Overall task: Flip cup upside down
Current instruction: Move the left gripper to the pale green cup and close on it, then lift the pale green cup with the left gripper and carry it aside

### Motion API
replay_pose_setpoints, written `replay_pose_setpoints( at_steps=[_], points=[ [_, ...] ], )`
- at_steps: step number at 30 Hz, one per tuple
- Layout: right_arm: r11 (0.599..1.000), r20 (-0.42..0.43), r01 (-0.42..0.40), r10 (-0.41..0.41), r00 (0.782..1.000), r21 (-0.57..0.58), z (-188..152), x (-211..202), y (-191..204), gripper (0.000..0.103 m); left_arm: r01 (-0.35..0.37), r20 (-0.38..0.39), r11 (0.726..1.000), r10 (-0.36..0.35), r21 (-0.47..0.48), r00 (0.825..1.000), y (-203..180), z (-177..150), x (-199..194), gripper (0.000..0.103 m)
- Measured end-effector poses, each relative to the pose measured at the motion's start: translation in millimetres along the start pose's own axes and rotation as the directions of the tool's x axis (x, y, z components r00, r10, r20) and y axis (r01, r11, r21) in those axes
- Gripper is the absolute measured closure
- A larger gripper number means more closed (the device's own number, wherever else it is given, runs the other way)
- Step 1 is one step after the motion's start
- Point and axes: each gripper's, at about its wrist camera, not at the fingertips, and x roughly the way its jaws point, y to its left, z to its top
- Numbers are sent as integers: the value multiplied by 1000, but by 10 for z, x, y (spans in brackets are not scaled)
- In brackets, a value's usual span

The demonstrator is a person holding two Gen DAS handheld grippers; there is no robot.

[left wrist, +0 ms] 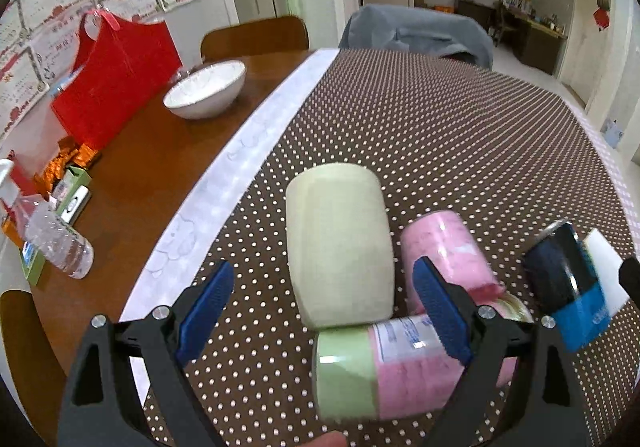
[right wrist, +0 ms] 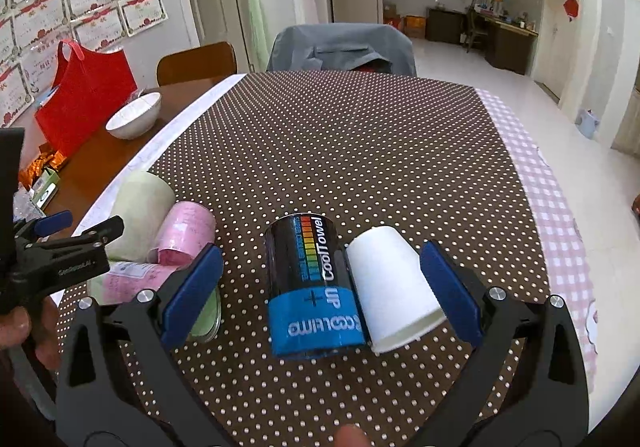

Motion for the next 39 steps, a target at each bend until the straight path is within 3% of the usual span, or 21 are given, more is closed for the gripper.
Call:
replay_pose_setpoints(
  at_steps=[9, 14, 18, 21, 23, 32, 39],
  points=[
    [1000, -29, -8, 8, 1000, 6, 64, 257, -16, 6, 39, -123, 999, -39, -2, 992, 0, 138, 491, 14],
    [1000, -37, -8, 8, 999, 15, 77, 331, -66, 6, 44, -145, 999, -43, -2, 988, -15, 166, 635, 14],
    [1000, -41, -12, 13, 999, 23, 85, 367, -100, 6, 83, -162, 996, -86, -26, 983, 13, 227, 682, 14],
    [1000, -41, -16, 17, 999, 25, 75, 372, -115, 6, 93, -166, 995, -95, -21, 981, 13, 246, 694, 16],
    [999, -41, -19, 20, 999, 28, 73, 373, -129, 6, 92, -174, 996, -93, -17, 980, 5, 255, 715, 26],
    [999, -30, -25, 26, 999, 39, 64, 314, -171, 6, 113, -158, 994, -111, 7, 981, -6, 252, 680, 26],
    [999, -7, -23, 23, 1000, 44, 54, 170, -192, 6, 124, -100, 992, -123, 4, 987, 49, 334, 477, 26]
  ],
)
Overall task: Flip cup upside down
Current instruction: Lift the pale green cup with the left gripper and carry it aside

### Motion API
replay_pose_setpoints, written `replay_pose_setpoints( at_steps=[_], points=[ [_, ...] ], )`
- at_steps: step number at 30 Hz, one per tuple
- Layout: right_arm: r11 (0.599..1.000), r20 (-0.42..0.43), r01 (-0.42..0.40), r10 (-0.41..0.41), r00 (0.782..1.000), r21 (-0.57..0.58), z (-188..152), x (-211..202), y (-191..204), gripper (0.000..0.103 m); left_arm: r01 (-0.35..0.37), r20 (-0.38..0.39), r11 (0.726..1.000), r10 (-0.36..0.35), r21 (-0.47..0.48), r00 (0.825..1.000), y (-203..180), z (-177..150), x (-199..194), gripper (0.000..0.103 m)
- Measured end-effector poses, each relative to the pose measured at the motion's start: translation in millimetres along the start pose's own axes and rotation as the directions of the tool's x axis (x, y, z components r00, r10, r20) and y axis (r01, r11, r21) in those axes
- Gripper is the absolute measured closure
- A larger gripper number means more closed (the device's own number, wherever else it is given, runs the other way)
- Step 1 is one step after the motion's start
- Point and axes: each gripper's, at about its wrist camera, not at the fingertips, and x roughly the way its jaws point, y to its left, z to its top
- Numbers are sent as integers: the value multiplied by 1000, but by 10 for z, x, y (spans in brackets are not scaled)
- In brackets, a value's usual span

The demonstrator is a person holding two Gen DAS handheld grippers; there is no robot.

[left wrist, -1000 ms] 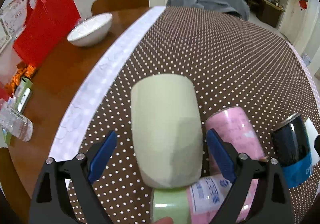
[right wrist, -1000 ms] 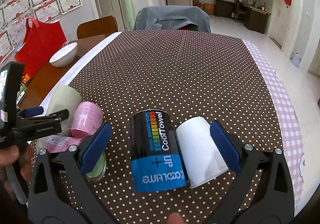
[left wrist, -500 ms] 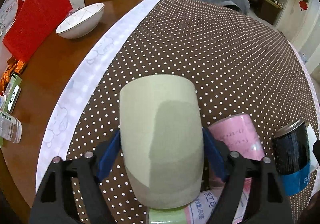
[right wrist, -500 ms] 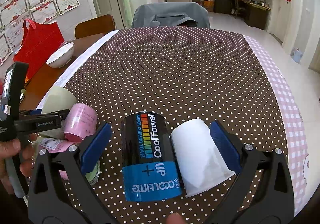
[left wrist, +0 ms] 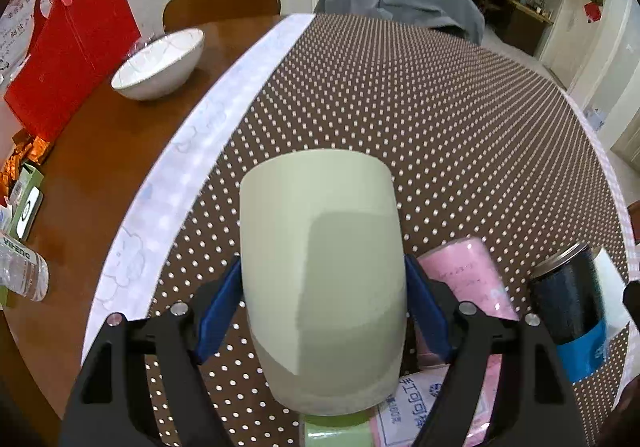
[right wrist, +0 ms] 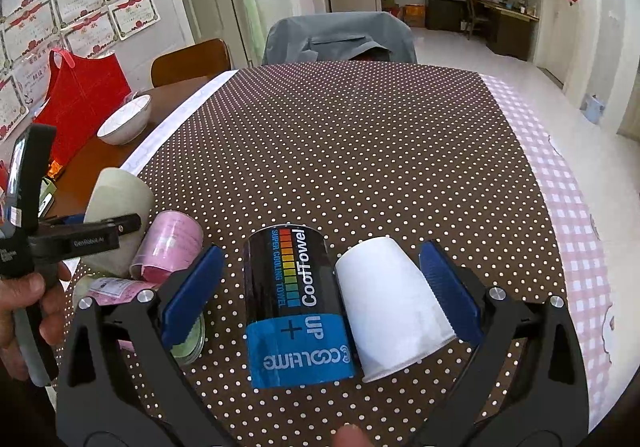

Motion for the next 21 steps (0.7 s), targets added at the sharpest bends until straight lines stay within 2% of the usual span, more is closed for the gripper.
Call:
replay_pose_setpoints(
  at_steps=[10, 15, 21],
  points=[
    [1000, 55, 5, -6, 998, 9, -47, -415, 5, 6, 38, 89, 999, -40, 23, 995, -80, -81, -633, 26],
    [1000, 91, 2, -4, 996, 14, -117, -711, 3, 6, 69, 130, 996, -76, 53, 989, -175, -268, -1061, 26],
    [999, 114, 5, -9, 993, 40, -303, -1019, -113, 6, 113, 134, 990, -124, 88, 983, -326, -586, -1356, 26]
  ],
)
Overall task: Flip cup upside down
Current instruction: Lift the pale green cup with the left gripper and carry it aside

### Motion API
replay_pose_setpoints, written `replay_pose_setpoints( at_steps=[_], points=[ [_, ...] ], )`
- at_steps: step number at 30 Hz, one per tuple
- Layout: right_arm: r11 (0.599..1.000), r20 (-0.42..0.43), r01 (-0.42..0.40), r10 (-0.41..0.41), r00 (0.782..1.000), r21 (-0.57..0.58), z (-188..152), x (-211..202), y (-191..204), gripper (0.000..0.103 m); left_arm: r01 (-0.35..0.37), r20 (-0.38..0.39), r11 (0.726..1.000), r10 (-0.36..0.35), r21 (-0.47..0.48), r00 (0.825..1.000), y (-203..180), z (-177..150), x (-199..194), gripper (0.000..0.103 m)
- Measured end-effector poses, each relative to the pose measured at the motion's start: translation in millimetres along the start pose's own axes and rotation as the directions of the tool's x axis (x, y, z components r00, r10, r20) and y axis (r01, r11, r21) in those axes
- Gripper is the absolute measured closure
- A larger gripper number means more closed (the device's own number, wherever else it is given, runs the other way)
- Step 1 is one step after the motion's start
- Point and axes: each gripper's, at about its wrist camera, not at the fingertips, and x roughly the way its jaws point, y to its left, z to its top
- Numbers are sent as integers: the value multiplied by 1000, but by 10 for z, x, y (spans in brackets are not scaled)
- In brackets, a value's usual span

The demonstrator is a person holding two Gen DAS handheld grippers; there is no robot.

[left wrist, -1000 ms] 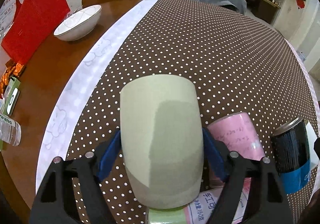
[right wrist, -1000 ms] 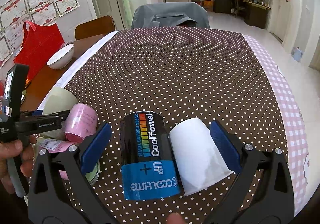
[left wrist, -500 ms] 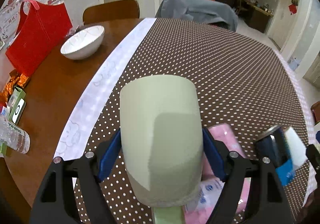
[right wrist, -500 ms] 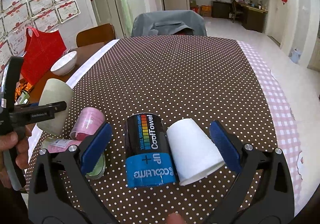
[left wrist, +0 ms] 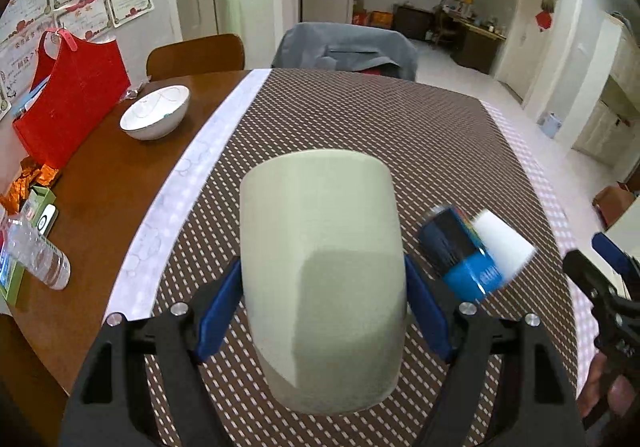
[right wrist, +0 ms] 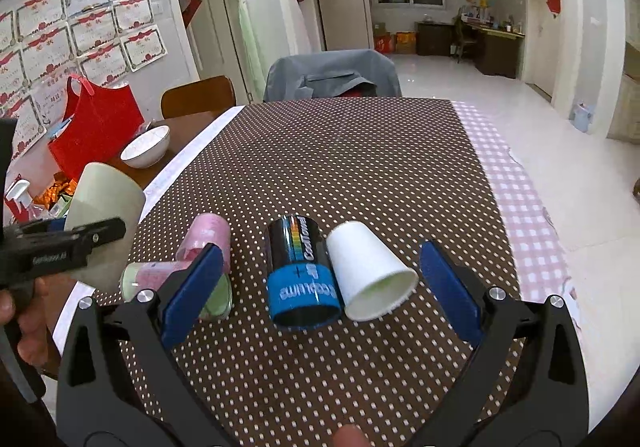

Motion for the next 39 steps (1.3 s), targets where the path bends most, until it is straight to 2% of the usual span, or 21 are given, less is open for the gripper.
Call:
replay_pose_setpoints(
  at_steps=[6, 13, 22, 28, 31, 33, 39],
  points=[
    [1000, 6, 13, -13, 1000, 28, -163, -217, -179, 6, 54, -40, 998, -53, 26, 998, -315, -394, -85, 26],
    [998, -9, 34, -33, 999, 61, -370, -353, -398, 6, 114, -113, 990, -104, 83, 988, -732, -810, -4, 26],
    [994, -33, 53, -50, 998, 91, -577, -431, -585, 6, 157, -215, 977, -123, 146, 969, -1101, -1215, 247, 26],
    [994, -46, 57, -53, 998, 94, -657, -445, -614, 6, 157, -244, 974, -114, 164, 963, -1189, -1338, 451, 26],
    [994, -47, 58, -54, 997, 98, -664, -452, -615, 6, 144, -221, 971, -100, 193, 970, -1229, -1336, 425, 25],
    [994, -47, 56, -52, 998, 98, -664, -454, -615, 6, 135, -188, 967, -94, 218, 978, -1310, -1335, 355, 14],
    [996, -41, 39, -36, 999, 80, -643, -480, -570, 6, 118, -117, 968, -94, 222, 989, -1283, -1286, 78, 14]
  ],
)
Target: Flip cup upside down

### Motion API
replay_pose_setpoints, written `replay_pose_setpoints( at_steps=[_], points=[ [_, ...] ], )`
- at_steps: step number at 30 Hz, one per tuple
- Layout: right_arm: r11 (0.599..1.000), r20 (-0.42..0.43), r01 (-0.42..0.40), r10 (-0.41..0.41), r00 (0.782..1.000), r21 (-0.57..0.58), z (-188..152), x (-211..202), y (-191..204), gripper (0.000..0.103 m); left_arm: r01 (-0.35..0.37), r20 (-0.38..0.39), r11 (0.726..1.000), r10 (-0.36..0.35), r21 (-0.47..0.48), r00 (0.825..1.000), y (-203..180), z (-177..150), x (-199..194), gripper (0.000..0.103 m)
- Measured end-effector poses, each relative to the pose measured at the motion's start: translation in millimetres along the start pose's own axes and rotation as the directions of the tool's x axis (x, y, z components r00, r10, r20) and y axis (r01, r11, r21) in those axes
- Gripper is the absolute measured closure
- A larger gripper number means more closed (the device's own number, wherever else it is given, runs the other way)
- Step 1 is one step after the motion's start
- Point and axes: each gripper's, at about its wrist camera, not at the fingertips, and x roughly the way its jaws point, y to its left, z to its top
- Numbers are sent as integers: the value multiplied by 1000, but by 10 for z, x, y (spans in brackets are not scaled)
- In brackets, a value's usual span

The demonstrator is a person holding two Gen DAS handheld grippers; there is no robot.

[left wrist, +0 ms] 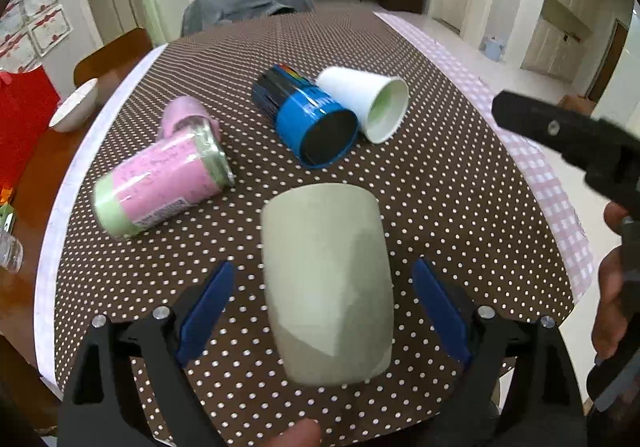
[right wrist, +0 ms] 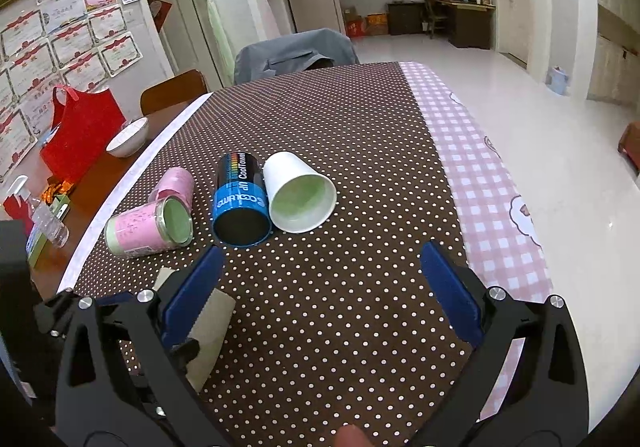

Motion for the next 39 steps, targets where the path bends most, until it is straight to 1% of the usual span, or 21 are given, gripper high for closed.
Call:
replay_pose_setpoints(
  at_steps=[6, 9, 11, 13, 16, 18, 19, 22, 23, 24, 26, 27, 29, 31, 33, 34, 35, 36, 37, 38, 39],
  points=[
    [998, 6, -52, 52, 999, -38, 73, -26, 94, 6, -54, 70, 995, 60, -81, 996, 245, -106, -358, 14],
    [991, -1, -112, 112, 994, -74, 108, -34, 175, 6, -91, 99, 987, 105, -133, 990, 415, -123, -502, 14],
    [980, -21, -170, 169, 985, -106, 134, -19, 262, 6, -105, 113, 980, 125, -169, 986, 507, -139, -589, 14],
    [968, -35, -202, 199, 979, -149, 146, -13, 358, 6, -116, 121, 974, 142, -195, 982, 608, -148, -661, 14],
    [930, -62, -265, 258, 964, -254, 159, -22, 554, 6, -129, 124, 966, 159, -224, 979, 728, -183, -726, 14],
    [895, -72, -282, 274, 959, -346, 153, -35, 680, 6, -135, 125, 963, 167, -235, 978, 798, -206, -771, 14],
    [857, -84, -299, 291, 953, -420, 140, -44, 767, 6, -137, 125, 961, 171, -240, 977, 827, -226, -796, 14],
    [743, -131, -334, 320, 938, -580, 61, -63, 936, 6, -148, 127, 956, 184, -253, 975, 913, -283, -846, 14],
    [691, -151, -347, 330, 932, -634, 21, -71, 994, 6, -155, 128, 953, 193, -259, 973, 942, -307, -864, 14],
    [617, -170, -350, 332, 928, -704, -42, -83, 1067, 6, -157, 127, 952, 196, -263, 972, 956, -316, -851, 14],
    [497, -205, -353, 328, 922, -792, -147, -83, 1155, 6, -163, 123, 949, 202, -271, 972, 997, -355, -856, 14],
    [397, -241, -364, 327, 914, -842, -232, -79, 1210, 6, -167, 121, 948, 205, -272, 971, 1006, -379, -863, 14],
    [291, -281, -374, 314, 907, -881, -319, -56, 1230, 6, -173, 113, 946, 210, -273, 971, 1022, -419, -847, 14],
    [137, -327, -379, 295, 898, -915, -423, -39, 1267, 6, -182, 100, 944, 217, -276, 971, 1053, -458, -827, 14],
    [15, -364, -382, 265, 893, -924, -492, -10, 1301, 6, -193, 85, 938, 225, -287, 971, 1087, -495, -799, 14],
    [-42, -377, -378, 244, 894, -925, -530, 17, 1326, 6, -196, 79, 937, 228, -290, 971, 1106, -505, -787, 14],
    [-115, -384, -367, 218, 897, -923, -593, 40, 1358, 6, -200, 72, 935, 231, -294, 970, 1122, -517, -769, 14],
    [-169, -389, -360, 196, 900, -918, -633, 54, 1377, 6, -206, 64, 932, 235, -299, 970, 1144, -533, -751, 14],
    [-235, -395, -353, 166, 903, -906, -687, 84, 1397, 7, -210, 57, 929, 238, -305, 970, 1162, -542, -733, 14],
    [-272, -398, -349, 149, 905, -897, -724, 102, 1405, 7, -212, 51, 927, 239, -310, 970, 1182, -554, -718, 14],
    [-322, -400, -344, 126, 908, -882, -770, 121, 1426, 7, -215, 43, 924, 241, -317, 970, 1202, -573, -699, 14]
  ],
)
